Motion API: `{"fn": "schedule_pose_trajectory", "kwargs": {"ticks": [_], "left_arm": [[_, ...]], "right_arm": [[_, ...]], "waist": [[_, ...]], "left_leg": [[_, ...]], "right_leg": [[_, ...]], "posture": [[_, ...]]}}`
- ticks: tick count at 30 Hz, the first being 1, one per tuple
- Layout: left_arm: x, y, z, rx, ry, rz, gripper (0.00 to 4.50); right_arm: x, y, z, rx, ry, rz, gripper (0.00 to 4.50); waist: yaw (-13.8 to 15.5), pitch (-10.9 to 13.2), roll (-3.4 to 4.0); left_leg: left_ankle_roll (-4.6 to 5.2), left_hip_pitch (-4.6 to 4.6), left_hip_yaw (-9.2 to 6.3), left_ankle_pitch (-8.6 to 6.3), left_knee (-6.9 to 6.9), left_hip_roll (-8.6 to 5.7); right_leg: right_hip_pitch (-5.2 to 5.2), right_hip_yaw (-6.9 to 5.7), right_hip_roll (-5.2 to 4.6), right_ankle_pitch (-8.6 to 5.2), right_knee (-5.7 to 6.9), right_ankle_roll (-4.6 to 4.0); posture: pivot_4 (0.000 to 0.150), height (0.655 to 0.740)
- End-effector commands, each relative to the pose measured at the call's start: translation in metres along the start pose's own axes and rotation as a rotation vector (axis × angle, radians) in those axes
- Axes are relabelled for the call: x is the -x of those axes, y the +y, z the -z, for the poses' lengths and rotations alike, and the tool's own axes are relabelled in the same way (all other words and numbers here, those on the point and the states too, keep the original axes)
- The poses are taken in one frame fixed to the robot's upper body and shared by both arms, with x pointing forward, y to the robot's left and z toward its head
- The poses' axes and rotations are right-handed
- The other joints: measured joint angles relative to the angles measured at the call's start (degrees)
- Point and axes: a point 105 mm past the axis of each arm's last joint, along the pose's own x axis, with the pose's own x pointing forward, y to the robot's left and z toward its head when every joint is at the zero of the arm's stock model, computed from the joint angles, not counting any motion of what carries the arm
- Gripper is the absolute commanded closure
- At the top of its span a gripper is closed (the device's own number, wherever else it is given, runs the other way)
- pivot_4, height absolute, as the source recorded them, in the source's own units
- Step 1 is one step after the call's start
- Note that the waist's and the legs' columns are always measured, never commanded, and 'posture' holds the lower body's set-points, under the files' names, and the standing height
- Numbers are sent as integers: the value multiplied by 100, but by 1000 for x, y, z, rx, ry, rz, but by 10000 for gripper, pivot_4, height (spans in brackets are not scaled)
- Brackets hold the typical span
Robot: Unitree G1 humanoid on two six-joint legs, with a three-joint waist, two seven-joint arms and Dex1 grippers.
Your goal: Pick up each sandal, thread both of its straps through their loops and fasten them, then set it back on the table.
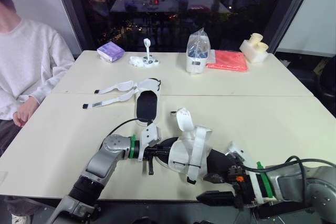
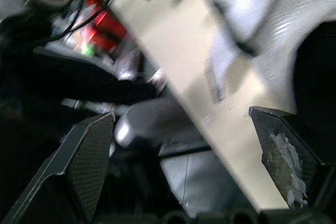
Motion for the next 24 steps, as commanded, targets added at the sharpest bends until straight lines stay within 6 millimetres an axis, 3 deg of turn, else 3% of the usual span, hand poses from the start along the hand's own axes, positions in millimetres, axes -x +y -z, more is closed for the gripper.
{"fn": "schedule_pose_trajectory", "kwargs": {"ticks": [1, 7, 8, 10, 18, 24], "left_arm": [[-6, -4, -7, -25, -11, 27, 45000], [-5, -4, -6, -22, -10, 22, 45000], [-5, -4, -6, -22, -10, 21, 45000], [-5, -4, -6, -22, -11, 19, 45000], [-7, -6, -5, -29, -8, 14, 45000], [-11, -6, -1, -45, 18, 6, 45000]], "right_arm": [[-6, -2, -12, -1, -74, 23, 601], [-18, -1, -20, -23, -118, 16, 601], [-20, -2, -21, -28, -120, 20, 2935], [-23, -3, -20, -32, -115, 27, 8338], [-18, -8, -9, -50, -62, 37, 44821], [-14, 3, 23, -109, 89, -40, 44821]], "waist": [[-12, 0, 0], [-14, 0, 2], [-14, 0, 1], [-13, 0, 2], [-6, 0, 2], [7, -1, 2]], "left_leg": [[0, 0, -1, 0, 0, 1], [15, 0, -1, -7, 0, 1], [16, 0, 0, -8, 0, 1], [15, 0, 0, -8, 0, 1], [28, 0, 0, -14, 0, 1], [37, 0, -1, -19, 0, 0]], "right_leg": [[0, 0, 3, 0, 0, 0], [-5, 1, 17, 0, 6, 0], [-5, 2, 17, 0, 6, 0], [-5, 2, 19, 0, 6, 0], [-4, 2, 20, 0, 6, 0], [0, 1, 19, -1, 3, 0]], "posture": [[1500, 7400], [1500, 7400], [1500, 7400], [1500, 7400], [1500, 7400], [1500, 7400]]}}
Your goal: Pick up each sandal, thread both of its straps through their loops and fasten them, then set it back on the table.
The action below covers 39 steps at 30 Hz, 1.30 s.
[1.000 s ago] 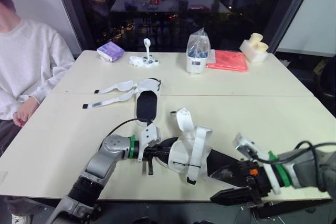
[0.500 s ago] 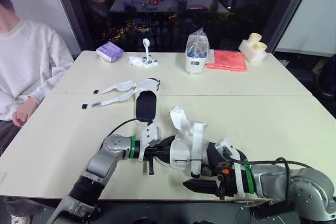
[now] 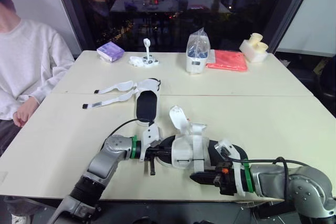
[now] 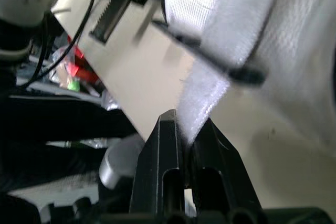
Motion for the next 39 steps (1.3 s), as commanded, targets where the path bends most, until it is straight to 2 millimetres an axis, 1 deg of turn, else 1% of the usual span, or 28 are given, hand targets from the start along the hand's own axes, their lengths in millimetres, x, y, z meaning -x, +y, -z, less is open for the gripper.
{"fn": "schedule_pose_trajectory", "kwargs": {"ticks": [1, 3, 9, 15, 17, 19, 22, 25, 28, 30, 34, 36, 39], "left_arm": [[-6, -5, 0, -28, 14, 12, 45000], [-6, -3, 0, -31, 22, 3, 45000], [-5, -1, 4, -39, 47, -7, 45000], [-5, -2, 7, -38, 59, -10, 45000], [-6, -2, 8, -45, 69, -7, 45000], [-7, -2, 9, -53, 78, -3, 45000], [-10, -2, 12, -76, 97, 8, 45000], [-12, -2, 14, -85, 105, 18, 45000], [-14, -2, 18, -105, 121, 36, 45000], [-15, -3, 21, -121, 135, 47, 45000], [-17, -6, 28, -153, 162, 77, 45000], [-18, -8, 31, -174, 180, 97, 45000], [-19, -9, 35, -193, 194, 118, 45000]], "right_arm": [[0, 13, 18, -20, 74, -83, 44821], [0, 15, 27, -39, 107, -97, 44821], [-2, 22, 44, -93, 138, -140, 44821], [3, 29, 51, -100, 147, -157, 44821], [8, 34, 47, -70, 138, -163, 44821], [17, 38, 39, -21, 115, -160, 44821], [34, 45, 19, 78, 73, -145, 44821], [45, 49, 2, 163, 49, -125, 44821], [59, 52, -28, 255, 0, -108, 44821], [64, 52, -47, 304, -28, -93, 44821], [70, 42, -82, 350, -93, -55, 44821], [70, 35, -94, 368, -99, -26, 44821], [66, 22, -104, 386, -89, 1, 44821]], "waist": [[4, 0, 0], [4, 0, 0], [15, 0, 0], [19, -1, 1], [22, -1, 1], [50, -1, 0], [123, -1, 2], [136, -2, 0], [133, -2, 3], [142, -2, 2], [137, -4, 7], [145, -4, 7], [143, -5, 9]], "left_leg": [[1, 0, 0, -1, 0, 0], [2, 0, -2, -1, 0, 0], [3, 1, -7, -2, 0, 0], [3, 1, -11, -3, 0, 0], [3, 1, -12, -3, 0, 0], [3, 1, -12, -3, 0, 0], [3, 1, -12, -3, 1, 1], [3, 3, -16, -3, 2, 1], [3, 4, -19, -4, 2, 1], [4, 4, -26, -3, 2, 2], [7, 3, -29, -5, 0, 2], [14, 0, -26, -9, 0, 1], [24, -1, -19, -14, 2, 0]], "right_leg": [[0, 0, 0, 0, 0, 0], [1, 0, -1, 0, -1, 0], [2, 1, -2, 0, -1, 0], [2, 3, -7, 0, -2, 0], [1, 3, -7, -1, -3, 0], [2, 3, -7, -1, -4, 0], [2, 3, -7, -1, -5, 0], [-1, 3, -7, -1, -11, 0], [-4, 2, -8, -1, -19, -1], [0, -2, -6, -2, -33, -3], [8, -8, -5, 0, -59, -8], [12, -9, -5, 7, -73, -6], [16, -9, -8, 14, -82, 1]], "posture": [[1500, 7400], [1500, 7400], [1500, 7400], [1500, 7400], [1500, 7400], [1500, 7400], [1500, 7400], [1500, 7400], [1500, 7400], [1500, 7400], [1500, 7400], [1500, 7400], [1500, 7400]]}}
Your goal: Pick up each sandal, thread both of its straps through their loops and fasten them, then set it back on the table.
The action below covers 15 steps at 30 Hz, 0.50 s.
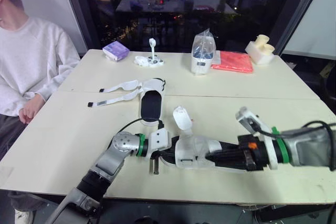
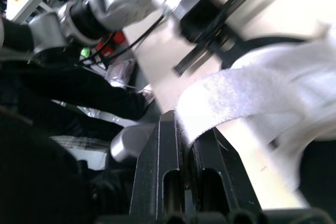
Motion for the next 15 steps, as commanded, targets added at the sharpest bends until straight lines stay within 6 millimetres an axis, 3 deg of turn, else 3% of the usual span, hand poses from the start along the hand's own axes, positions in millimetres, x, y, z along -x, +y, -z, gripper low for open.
{"fn": "schedule_pose_trajectory", "kwargs": {"ticks": [1, 7, 15], "left_arm": [[-6, -16, 31, 38, 118, 66, 45000], [-8, -18, 34, 24, 124, 85, 45000], [-9, -18, 36, 12, 125, 89, 45000]], "right_arm": [[3, -17, -16, 67, -30, 50, 44821], [-6, -36, -13, 121, 27, 34, 44821], [-11, -45, -19, 186, 53, 6, 44821]], "waist": [[-3, -1, 1], [-2, -4, 6], [-10, -10, 15]], "left_leg": [[1, 0, 3, 0, 0, -1], [3, 1, 8, -2, 4, -2], [1, 2, 8, -1, 5, -2]], "right_leg": [[0, 0, -1, 3, -2, 3], [2, -1, -4, 10, -4, 8], [2, -3, -5, 14, -4, 11]], "posture": [[1500, 7400], [1500, 7400], [1500, 7400]]}}
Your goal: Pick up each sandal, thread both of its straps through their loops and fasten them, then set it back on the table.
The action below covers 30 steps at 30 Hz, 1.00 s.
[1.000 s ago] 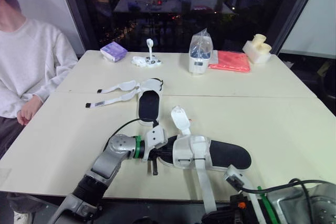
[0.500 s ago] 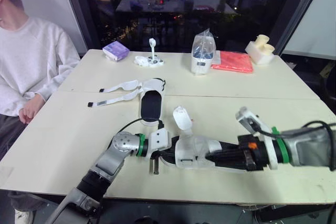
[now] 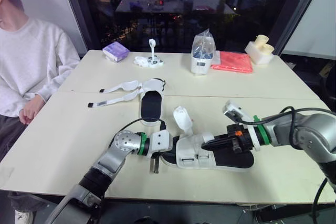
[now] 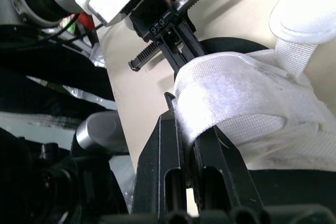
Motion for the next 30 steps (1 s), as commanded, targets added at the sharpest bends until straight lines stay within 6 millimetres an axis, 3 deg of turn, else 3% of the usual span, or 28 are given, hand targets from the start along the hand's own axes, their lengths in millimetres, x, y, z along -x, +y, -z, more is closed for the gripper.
{"fn": "schedule_pose_trajectory", "kwargs": {"ticks": [1, 7, 10, 17, 24, 30], "left_arm": [[-7, -21, 34, 79, 119, 65, 45000], [-8, -21, 33, 74, 119, 64, 45000], [-8, -20, 34, 73, 120, 62, 45000], [-7, -20, 35, 76, 122, 52, 45000], [-7, -20, 36, 78, 122, 46, 45000], [-8, -20, 34, 77, 117, 46, 45000]], "right_arm": [[6, -9, -16, 79, -28, 40, 44821], [-2, -31, -9, 54, 14, 55, 44821], [-5, -41, -2, 40, 39, 63, 35200], [-7, -61, -2, 2, -2, 122, 168], [-10, -82, -9, -17, -46, 190, 168], [-20, -107, 5, 60, 27, 301, 168]], "waist": [[-2, -1, 2], [2, -5, 6], [-2, -11, 10], [-7, -30, 29], [-5, -31, 33], [-11, -33, 36]], "left_leg": [[0, 0, 0, 0, 0, 0], [-4, 2, 2, 2, 2, 0], [-33, 2, 3, 19, 2, 0], [-35, 2, 5, 19, 2, -1], [-37, 2, 7, 21, 2, -1], [-38, 3, 8, 21, 1, -2]], "right_leg": [[0, 0, 0, 1, 0, -1], [1, -6, -1, 5, 0, -1], [2, -7, -1, 6, 0, 0], [0, -7, 0, 7, 0, 2], [0, -8, 3, 10, 1, 2], [-1, -7, 11, 10, 4, 2]], "posture": [[1500, 7400], [1500, 7400], [1500, 7400], [1500, 7400], [1500, 7400], [1500, 7400]]}}
